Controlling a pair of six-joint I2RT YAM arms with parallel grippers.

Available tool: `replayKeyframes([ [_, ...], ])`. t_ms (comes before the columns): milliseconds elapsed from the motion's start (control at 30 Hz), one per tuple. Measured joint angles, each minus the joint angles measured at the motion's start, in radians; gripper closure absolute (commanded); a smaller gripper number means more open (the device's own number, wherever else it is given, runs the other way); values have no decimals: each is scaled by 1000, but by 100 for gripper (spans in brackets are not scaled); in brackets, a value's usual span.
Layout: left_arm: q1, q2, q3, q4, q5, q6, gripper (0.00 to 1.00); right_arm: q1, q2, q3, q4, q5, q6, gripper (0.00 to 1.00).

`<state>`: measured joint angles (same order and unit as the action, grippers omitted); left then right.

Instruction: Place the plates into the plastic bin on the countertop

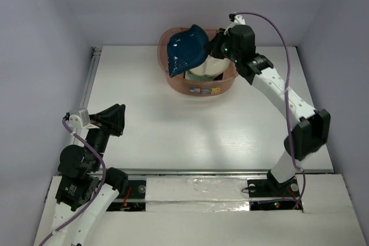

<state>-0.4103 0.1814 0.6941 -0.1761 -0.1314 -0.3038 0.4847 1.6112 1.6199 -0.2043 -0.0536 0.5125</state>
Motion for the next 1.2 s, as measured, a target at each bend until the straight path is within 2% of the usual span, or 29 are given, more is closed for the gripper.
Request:
replayKeyframes([
  [133, 0, 0, 0, 0, 0, 0, 76, -64, 178, 100, -17, 15, 7, 100],
  [300, 0, 0, 0, 0, 0, 0, 76, -132, 314, 127, -53, 4, 57, 100],
  [633, 0, 0, 0, 0, 0, 0, 76, -170, 439, 207, -86, 16, 108, 100],
  [900, 0, 0, 0, 0, 0, 0, 76, -178, 511, 253, -103, 29, 157, 91],
  [933, 0, 0, 0, 0, 0, 0, 76, -179, 518, 260, -105, 29, 161, 90],
  [1033, 0, 0, 0, 0, 0, 0, 76, -182, 536, 290, -111, 29, 179, 75],
  [1067, 0, 0, 0, 0, 0, 0, 76, -183, 537, 293, -107, 29, 188, 66],
  [1167, 0, 0, 0, 0, 0, 0, 76, -184, 534, 293, -94, 30, 202, 49],
  [1200, 0, 0, 0, 0, 0, 0, 76, -184, 531, 292, -90, 31, 207, 49],
])
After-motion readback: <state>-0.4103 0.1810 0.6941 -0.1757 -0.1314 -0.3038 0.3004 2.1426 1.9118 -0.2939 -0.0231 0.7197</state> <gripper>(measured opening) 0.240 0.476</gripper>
